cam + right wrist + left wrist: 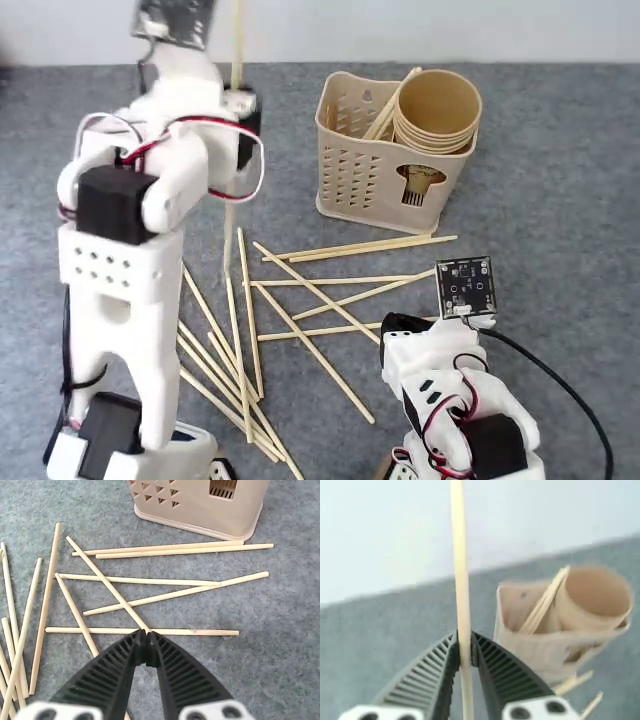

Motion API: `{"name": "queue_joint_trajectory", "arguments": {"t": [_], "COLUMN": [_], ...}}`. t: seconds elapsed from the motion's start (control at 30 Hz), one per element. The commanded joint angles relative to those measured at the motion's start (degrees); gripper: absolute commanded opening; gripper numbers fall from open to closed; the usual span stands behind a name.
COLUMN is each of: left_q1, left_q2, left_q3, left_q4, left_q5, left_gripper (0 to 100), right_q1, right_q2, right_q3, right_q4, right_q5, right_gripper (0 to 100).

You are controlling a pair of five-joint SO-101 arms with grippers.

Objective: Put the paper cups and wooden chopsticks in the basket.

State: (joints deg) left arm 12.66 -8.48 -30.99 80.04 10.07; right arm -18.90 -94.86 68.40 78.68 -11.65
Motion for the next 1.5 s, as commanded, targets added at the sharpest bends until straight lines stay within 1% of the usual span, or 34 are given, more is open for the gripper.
{"name": "queue_joint_trajectory", "arguments": {"t": [0.0, 0.2, 0.37, 0.53, 0.73, 0.87, 1.07, 1.27, 1.47], "left_q1": [1.7, 4.0, 5.7, 6.2, 8.5, 8.6, 8.5, 9.2, 9.7], "left_q2": [-2.5, -1.6, 4.0, 10.5, 17.7, 23.0, 26.9, 25.6, 21.1], "left_q3": [-3.5, -3.3, -3.4, -3.8, -3.7, -3.6, -3.4, -3.4, -3.7], "left_q4": [-8.8, -23.2, -35.6, -45.5, -52.0, -56.8, -56.0, -48.8, -42.7], "left_q5": [3.3, 5.8, 6.0, 6.1, 6.0, 6.0, 6.0, 6.0, 5.8], "left_gripper": [1, 1, 1, 1, 1, 1, 2, 13, 14], "right_q1": [0.5, 0.5, 0.5, 0.5, 0.5, 0.5, 0.5, 0.5, 0.5], "right_q2": [-0.5, -0.5, -0.5, -0.5, -0.5, -0.5, -0.5, -0.5, -0.5], "right_q3": [-0.3, -0.3, -0.3, -0.3, -0.3, -0.3, -0.3, -0.3, -0.3], "right_q4": [-1.2, -1.2, -1.1, -1.1, -1.1, -1.1, -0.9, -0.9, -0.9], "right_q5": [-0.6, -0.6, -0.6, -0.6, -0.6, -0.6, -0.6, -0.5, -0.5], "right_gripper": [1.0, 1.0, 1.0, 1.0, 1.0, 1.0, 1.0, 1.0, 1.0]}}
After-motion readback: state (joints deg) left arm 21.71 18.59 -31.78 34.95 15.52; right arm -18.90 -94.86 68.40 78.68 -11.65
